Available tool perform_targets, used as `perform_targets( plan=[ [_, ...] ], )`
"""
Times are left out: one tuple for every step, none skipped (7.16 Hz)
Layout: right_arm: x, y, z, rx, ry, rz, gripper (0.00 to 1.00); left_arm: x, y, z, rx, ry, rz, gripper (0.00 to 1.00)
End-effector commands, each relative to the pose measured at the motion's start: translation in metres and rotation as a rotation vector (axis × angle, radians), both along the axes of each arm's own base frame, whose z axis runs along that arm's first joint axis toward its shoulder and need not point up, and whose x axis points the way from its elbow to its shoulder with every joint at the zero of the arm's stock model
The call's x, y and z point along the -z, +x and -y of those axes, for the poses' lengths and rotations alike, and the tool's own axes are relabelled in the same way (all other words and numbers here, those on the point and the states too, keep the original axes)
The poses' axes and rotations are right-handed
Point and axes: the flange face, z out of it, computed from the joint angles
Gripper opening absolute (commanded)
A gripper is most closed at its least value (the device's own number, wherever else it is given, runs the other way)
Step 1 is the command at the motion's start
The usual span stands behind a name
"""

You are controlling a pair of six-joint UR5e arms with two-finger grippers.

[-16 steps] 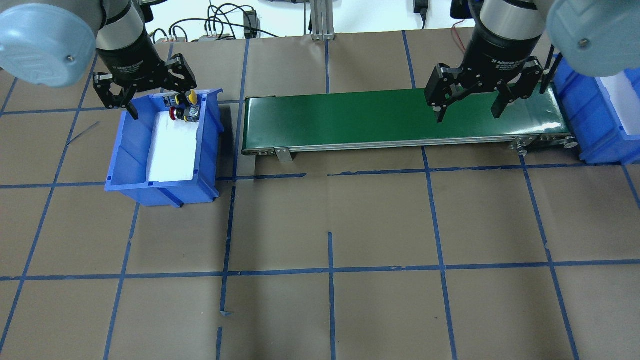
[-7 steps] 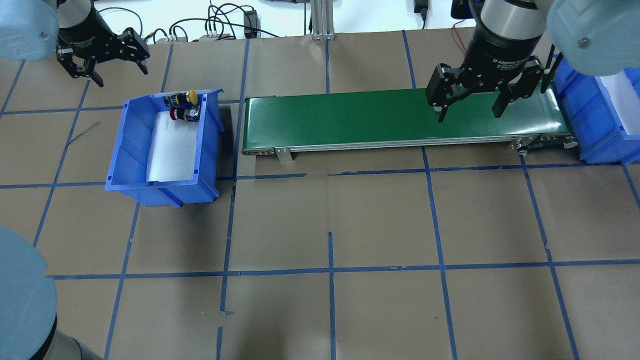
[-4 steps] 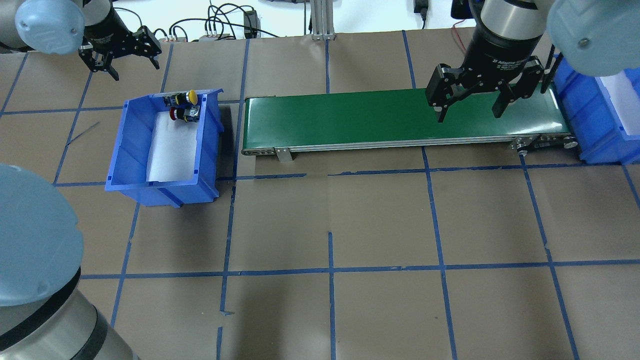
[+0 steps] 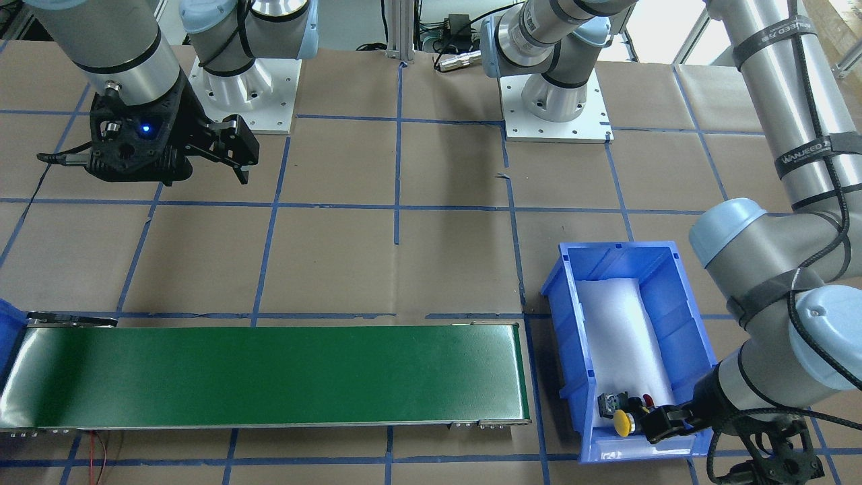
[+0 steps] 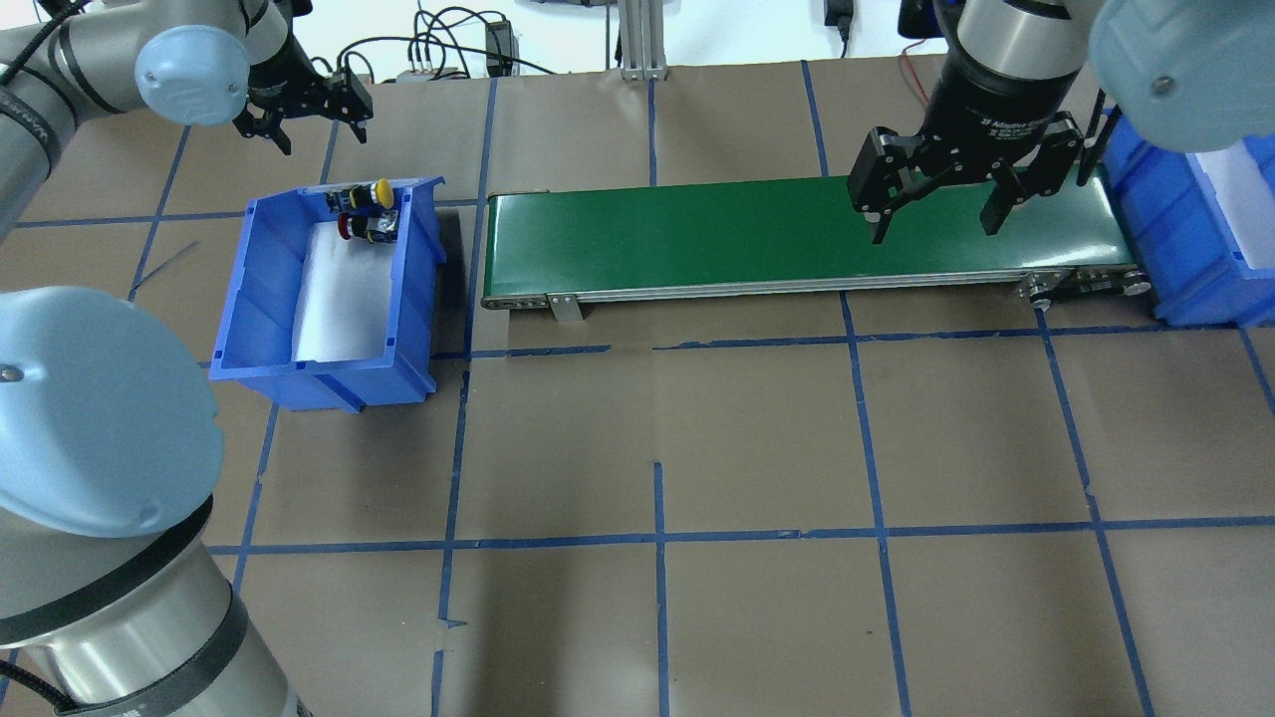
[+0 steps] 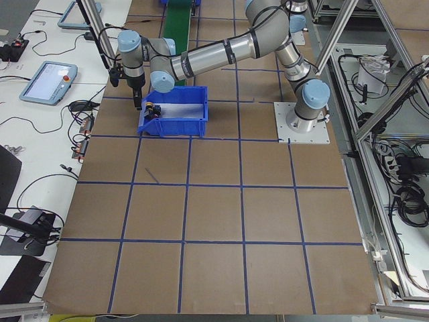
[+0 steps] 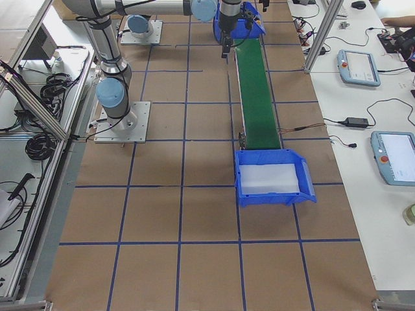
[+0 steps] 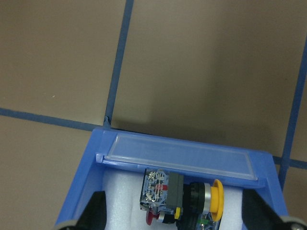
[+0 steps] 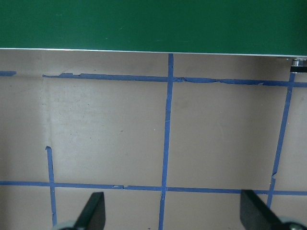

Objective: Transport two buttons from left to right
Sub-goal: 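Move the left gripper down into the near blue bin over the buttons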

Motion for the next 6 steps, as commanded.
perform_targets(
  plan=[
    [0.000, 0.000, 0.000, -0.001, -0.001, 0.000, 1.00, 0.008, -0.005, 0.000, 0.062, 0.006, -0.043, 1.00],
    [0.000, 0.000, 0.000, -0.001, 0.001, 0.000, 1.00, 0.017, -0.006, 0.001, 0.062, 0.018, -0.046, 1.00],
    [0.000, 0.000, 0.000, -0.001, 0.001, 0.000, 1.00, 0.030, -0.011, 0.004, 0.069, 0.033, -0.050, 1.00],
    [0.000, 0.000, 0.000, -0.001, -0.001, -0.001, 1.00, 0.037, -0.011, 0.004, 0.072, 0.044, -0.051, 1.00],
    [0.001, 0.000, 0.000, -0.001, 0.002, 0.000, 1.00, 0.044, -0.010, 0.004, 0.072, 0.055, -0.054, 1.00],
    [0.000, 0.000, 0.000, -0.001, 0.001, -0.002, 1.00, 0.047, -0.008, 0.003, 0.068, 0.060, -0.055, 1.00]
  ],
)
